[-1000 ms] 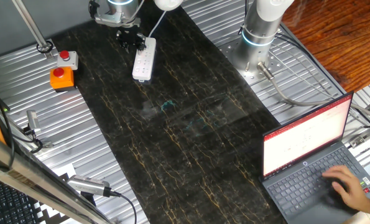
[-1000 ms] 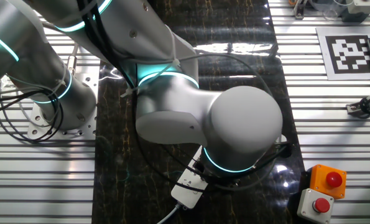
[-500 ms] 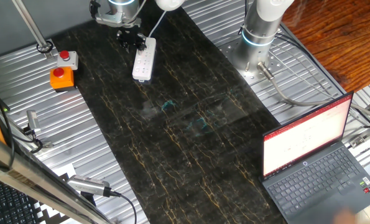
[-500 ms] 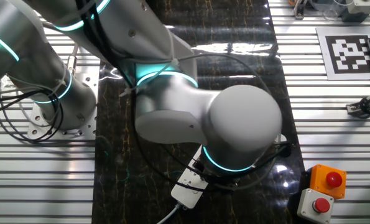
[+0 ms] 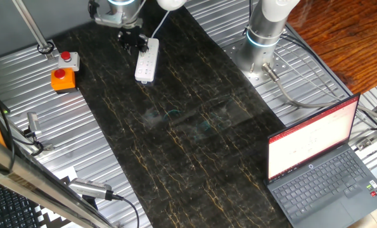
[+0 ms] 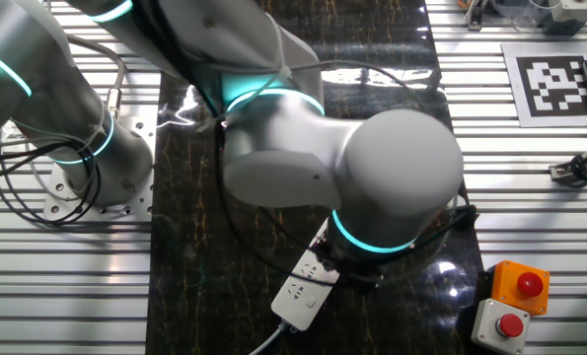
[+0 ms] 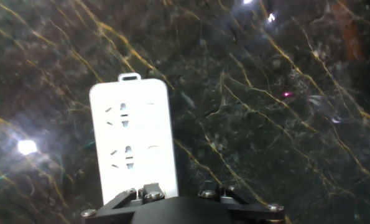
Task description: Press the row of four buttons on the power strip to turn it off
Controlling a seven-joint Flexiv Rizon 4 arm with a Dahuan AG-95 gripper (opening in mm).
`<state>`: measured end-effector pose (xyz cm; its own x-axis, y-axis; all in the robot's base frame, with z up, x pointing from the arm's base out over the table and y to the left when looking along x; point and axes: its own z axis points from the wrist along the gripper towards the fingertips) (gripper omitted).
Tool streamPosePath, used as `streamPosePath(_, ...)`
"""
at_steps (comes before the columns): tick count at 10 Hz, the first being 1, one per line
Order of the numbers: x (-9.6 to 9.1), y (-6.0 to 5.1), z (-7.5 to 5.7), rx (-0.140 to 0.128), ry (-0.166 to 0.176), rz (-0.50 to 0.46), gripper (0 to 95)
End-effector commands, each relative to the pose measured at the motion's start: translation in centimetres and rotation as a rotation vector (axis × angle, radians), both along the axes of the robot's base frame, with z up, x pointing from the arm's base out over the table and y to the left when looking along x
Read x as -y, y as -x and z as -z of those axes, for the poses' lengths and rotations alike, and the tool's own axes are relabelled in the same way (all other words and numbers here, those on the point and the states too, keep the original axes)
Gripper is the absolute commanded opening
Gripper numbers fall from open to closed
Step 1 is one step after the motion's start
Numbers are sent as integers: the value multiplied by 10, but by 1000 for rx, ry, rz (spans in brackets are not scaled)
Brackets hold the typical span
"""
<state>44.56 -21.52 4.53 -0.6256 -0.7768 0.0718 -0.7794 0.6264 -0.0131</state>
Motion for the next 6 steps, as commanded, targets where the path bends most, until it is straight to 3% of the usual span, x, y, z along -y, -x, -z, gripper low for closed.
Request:
streamPosePath(1,-5,-3,1,6,0,9,380)
streamPosePath(6,-10,-7,7,17,7,7,380)
